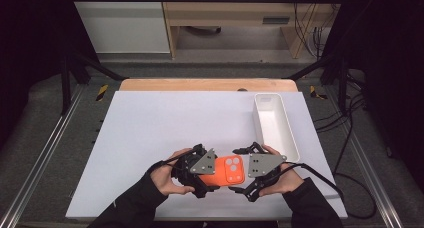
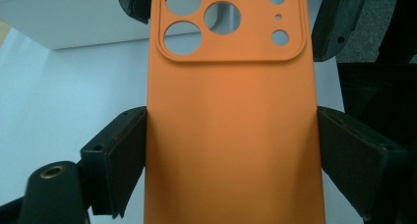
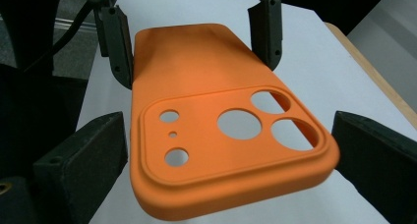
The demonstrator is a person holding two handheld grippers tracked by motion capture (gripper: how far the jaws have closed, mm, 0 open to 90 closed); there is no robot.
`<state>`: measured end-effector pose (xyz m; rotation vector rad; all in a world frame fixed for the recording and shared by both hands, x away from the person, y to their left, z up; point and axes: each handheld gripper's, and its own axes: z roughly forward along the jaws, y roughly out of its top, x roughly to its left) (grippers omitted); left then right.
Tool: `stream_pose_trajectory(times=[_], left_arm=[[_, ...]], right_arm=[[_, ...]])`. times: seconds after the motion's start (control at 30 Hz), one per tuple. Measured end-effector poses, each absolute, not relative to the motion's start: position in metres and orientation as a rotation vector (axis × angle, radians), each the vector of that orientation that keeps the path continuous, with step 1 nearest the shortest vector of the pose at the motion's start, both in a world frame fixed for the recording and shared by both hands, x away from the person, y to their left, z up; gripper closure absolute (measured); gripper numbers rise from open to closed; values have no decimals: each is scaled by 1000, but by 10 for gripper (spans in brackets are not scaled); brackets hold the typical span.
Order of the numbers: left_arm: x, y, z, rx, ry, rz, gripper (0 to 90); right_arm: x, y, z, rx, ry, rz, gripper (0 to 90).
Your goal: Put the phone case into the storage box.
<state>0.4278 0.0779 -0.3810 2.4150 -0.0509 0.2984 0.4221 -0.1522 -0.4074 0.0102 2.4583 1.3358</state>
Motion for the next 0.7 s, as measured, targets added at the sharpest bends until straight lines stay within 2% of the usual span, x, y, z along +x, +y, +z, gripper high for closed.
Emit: stream_pose_trajectory(times=[0.7], left_arm=[[424,79,-383,2395,-96,273,154]], right_arm=[[427,-147,-414,-75,2488,1431,72]])
